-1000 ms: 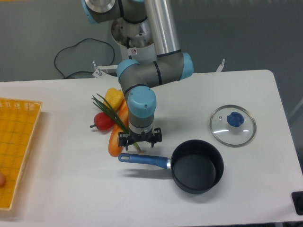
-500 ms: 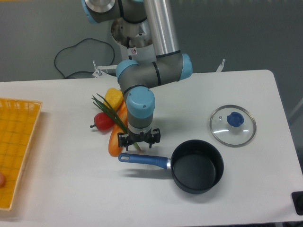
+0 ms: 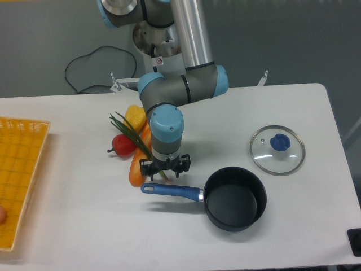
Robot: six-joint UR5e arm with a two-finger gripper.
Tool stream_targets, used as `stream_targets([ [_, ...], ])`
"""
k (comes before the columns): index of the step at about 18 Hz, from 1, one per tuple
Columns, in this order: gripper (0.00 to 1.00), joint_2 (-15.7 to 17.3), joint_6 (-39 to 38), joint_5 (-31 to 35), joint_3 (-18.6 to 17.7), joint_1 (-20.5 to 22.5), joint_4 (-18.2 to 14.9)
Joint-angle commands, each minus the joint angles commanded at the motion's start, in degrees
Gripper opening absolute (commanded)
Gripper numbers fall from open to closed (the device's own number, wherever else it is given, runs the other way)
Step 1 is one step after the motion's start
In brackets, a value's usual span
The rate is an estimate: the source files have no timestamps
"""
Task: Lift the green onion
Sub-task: 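Close the gripper on the green onion stalks, then lift the green onion and pull it away from the vegetables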
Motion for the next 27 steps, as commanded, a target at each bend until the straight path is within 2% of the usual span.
stream_targets([
  [6, 0.70, -0.09, 0.00, 0.00, 0.00, -0.17, 0.00],
  [10, 0.61, -0.09, 0.00, 0.00, 0.00, -0.26, 0.00],
  [13, 0.49, -0.09, 0.00, 0.00, 0.00, -0.26, 0.00],
  [27, 0.21, 0.09, -0.18, 0.00, 0.00, -0.26, 0.00],
])
